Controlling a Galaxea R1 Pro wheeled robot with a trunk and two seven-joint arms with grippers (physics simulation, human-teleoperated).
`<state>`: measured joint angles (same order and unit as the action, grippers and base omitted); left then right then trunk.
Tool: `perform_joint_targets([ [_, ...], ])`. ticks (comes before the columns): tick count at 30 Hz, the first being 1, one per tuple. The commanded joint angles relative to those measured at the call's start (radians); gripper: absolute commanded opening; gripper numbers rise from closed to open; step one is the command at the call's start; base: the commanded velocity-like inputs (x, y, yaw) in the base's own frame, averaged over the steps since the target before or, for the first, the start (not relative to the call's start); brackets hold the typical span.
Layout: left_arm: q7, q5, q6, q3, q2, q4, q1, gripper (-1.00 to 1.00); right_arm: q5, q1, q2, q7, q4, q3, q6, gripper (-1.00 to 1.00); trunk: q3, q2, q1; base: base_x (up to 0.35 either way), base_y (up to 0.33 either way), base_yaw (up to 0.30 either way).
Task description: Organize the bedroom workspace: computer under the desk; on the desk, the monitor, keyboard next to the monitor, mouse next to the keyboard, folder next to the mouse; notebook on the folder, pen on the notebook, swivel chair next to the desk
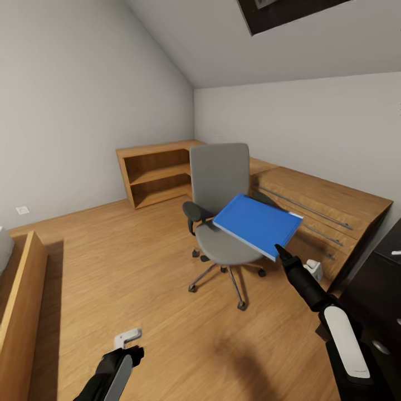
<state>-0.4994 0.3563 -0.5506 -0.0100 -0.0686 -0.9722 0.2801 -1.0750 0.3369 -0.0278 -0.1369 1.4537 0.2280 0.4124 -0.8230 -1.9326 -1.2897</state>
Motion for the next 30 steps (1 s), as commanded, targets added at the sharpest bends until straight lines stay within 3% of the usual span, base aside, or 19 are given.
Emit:
perform_joint_targets([
  [1,-0.008,0.01,0.038,-0.002,0.007,0.066,0.001,1.0,-0.004,0.001,0.0,-0.002,0.005,0.002,0.007,-1.0,0.002,0.007,0.004,-0.005,0.0,0.0],
  [6,-0.005,0.007,0.224,-0.015,0.016,0.276,0.001,1.0,-0.006,-0.001,0.0,-0.003,0.012,0.002,0.009,-1.0,0.018,0.042,0.023,-0.002,0.0,0.0],
  [8,0.004,-0.008,0.322,-0.056,0.026,0.409,0.001,1.0,-0.006,-0.008,0.001,-0.005,0.013,0.001,0.007,-1.0,0.024,0.056,0.031,0.0,0.0,0.0],
  [9,0.011,-0.01,0.331,-0.059,0.029,0.425,0.001,1.0,-0.006,-0.008,0.001,-0.005,0.013,0.001,0.007,-1.0,0.027,0.063,0.035,0.0,0.0,0.0],
  [11,0.061,-0.012,0.386,-0.066,0.04,0.49,0.001,1.0,-0.006,-0.01,0.001,-0.006,0.013,0.002,0.007,-1.0,0.034,0.077,0.042,0.0,0.0,0.0],
  [12,0.163,-0.014,0.528,-0.071,0.048,0.583,0.001,1.0,-0.006,-0.011,0.002,-0.005,0.013,0.001,0.008,-1.0,0.037,0.084,0.046,0.0,0.0,0.0],
  [20,0.184,-0.014,0.562,-0.085,0.046,0.611,0.001,1.0,-0.02,-0.012,0.004,0.0,0.024,0.004,0.001,-1.0,0.062,0.14,0.077,0.0,0.0,-0.111],
  [30,0.185,-0.014,0.562,-0.085,0.045,0.617,0.001,1.0,-0.08,-0.012,0.005,0.008,0.043,0.01,-0.002,-1.0,0.093,0.21,0.115,0.0,0.0,-0.254],
])
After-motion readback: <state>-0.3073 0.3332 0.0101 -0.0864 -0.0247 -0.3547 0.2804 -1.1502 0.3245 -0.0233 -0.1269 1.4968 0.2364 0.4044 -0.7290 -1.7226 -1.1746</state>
